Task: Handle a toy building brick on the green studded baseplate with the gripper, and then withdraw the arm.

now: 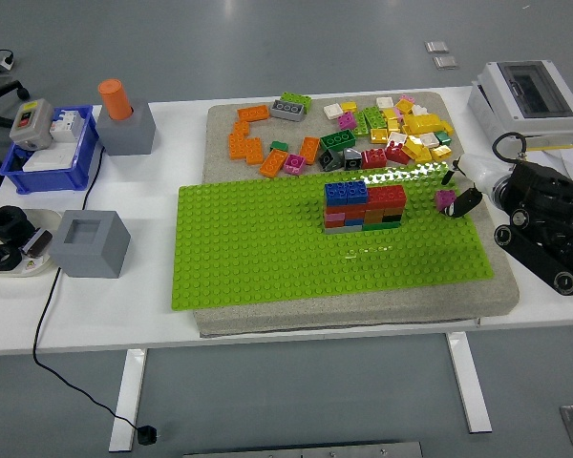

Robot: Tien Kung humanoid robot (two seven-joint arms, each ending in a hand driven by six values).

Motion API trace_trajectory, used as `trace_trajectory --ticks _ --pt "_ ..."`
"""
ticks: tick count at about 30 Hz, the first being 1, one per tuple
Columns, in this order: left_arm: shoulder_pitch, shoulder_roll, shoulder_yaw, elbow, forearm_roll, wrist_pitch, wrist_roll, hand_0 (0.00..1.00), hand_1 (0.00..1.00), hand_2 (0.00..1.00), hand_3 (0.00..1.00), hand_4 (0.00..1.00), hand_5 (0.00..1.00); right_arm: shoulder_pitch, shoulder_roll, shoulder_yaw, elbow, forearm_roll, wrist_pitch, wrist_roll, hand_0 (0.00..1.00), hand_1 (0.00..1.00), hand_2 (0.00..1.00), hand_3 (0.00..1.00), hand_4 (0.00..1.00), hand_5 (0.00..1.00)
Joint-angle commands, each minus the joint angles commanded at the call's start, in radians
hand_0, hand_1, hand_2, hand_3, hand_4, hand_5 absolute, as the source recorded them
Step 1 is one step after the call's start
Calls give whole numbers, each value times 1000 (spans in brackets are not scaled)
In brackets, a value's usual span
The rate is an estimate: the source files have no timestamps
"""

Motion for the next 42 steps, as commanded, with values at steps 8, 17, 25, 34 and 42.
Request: trace_trajectory --ticks 8,17,25,34,42 --pt "-1 -1 2 0 -2 0 -1 629 587 550 578 609 231 -1 1 -3 -4 4 -1 1 901 869 896 641 755 128" --pt "-2 -2 4 0 -2 0 -3 630 587 551 579 609 230 -2 3 -5 -7 11 -4 4 901 868 895 637 744 131" --pt "-2 -3 6 0 -2 0 -3 630 587 551 580 611 231 -3 6 -8 -12 12 -9 6 900 862 879 589 654 124" --pt "0 -3 7 0 -2 1 -3 630 587 550 579 612 232 -3 7 -13 -16 10 -14 8 900 859 875 568 638 117" --pt "2 -4 8 0 -3 1 -3 630 587 550 580 613 232 -5 2 -12 -1 5 -17 7 899 856 874 564 632 116"
